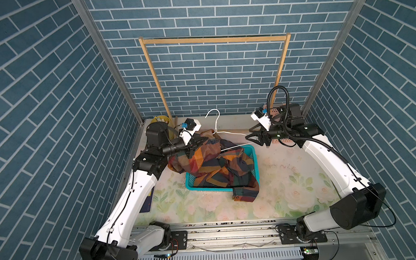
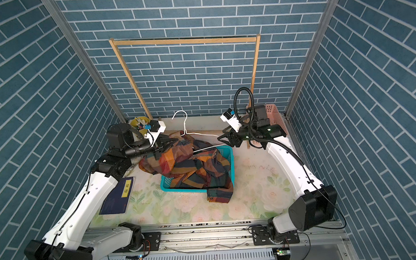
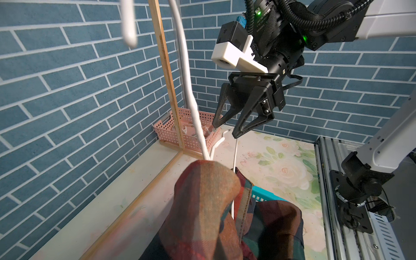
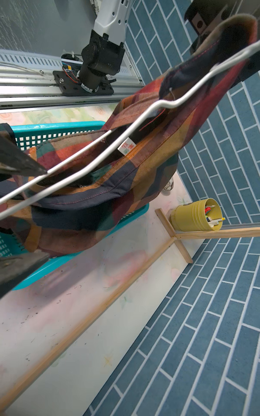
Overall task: Remove the clothespins securing long-sleeve shirts to the hanger
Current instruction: Remove the long-sleeve shirt from the hanger.
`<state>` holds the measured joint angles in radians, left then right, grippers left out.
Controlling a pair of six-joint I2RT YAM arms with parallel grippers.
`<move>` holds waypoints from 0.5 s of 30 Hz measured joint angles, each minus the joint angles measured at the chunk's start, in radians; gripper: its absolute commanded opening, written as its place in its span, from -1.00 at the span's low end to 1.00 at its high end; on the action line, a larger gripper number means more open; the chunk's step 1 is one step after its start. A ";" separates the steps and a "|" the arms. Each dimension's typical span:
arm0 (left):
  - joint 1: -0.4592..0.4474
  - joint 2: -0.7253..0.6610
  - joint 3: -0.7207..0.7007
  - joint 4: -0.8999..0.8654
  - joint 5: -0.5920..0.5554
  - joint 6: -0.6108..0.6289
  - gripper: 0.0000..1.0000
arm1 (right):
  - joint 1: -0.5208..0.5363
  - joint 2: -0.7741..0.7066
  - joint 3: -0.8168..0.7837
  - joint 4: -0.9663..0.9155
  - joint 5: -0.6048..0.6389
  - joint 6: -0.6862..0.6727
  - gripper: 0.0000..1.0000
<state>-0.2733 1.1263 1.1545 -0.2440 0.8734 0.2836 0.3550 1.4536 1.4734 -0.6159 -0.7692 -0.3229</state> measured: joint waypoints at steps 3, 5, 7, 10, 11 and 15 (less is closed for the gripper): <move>0.000 0.000 0.004 -0.004 0.013 0.001 -1.00 | 0.000 0.008 0.005 0.002 -0.022 0.000 0.01; 0.000 0.000 0.004 -0.004 0.018 0.000 -1.00 | 0.000 0.013 0.005 0.002 -0.037 0.000 0.00; 0.000 0.001 0.005 -0.004 0.023 0.000 -1.00 | 0.003 0.017 0.005 0.000 -0.050 0.000 -0.10; 0.000 0.005 0.005 -0.003 0.029 -0.003 -1.00 | 0.010 0.022 0.005 -0.001 -0.067 -0.008 -0.49; 0.000 0.007 0.005 -0.002 0.030 -0.003 -1.00 | 0.011 0.023 0.005 -0.002 -0.072 -0.011 -0.58; 0.010 0.017 0.006 0.006 0.003 -0.007 -1.00 | 0.019 0.023 0.005 -0.018 -0.105 -0.060 -1.00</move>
<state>-0.2638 1.1435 1.1610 -0.2382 0.8764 0.2768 0.3737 1.4769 1.4780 -0.6334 -0.8742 -0.3824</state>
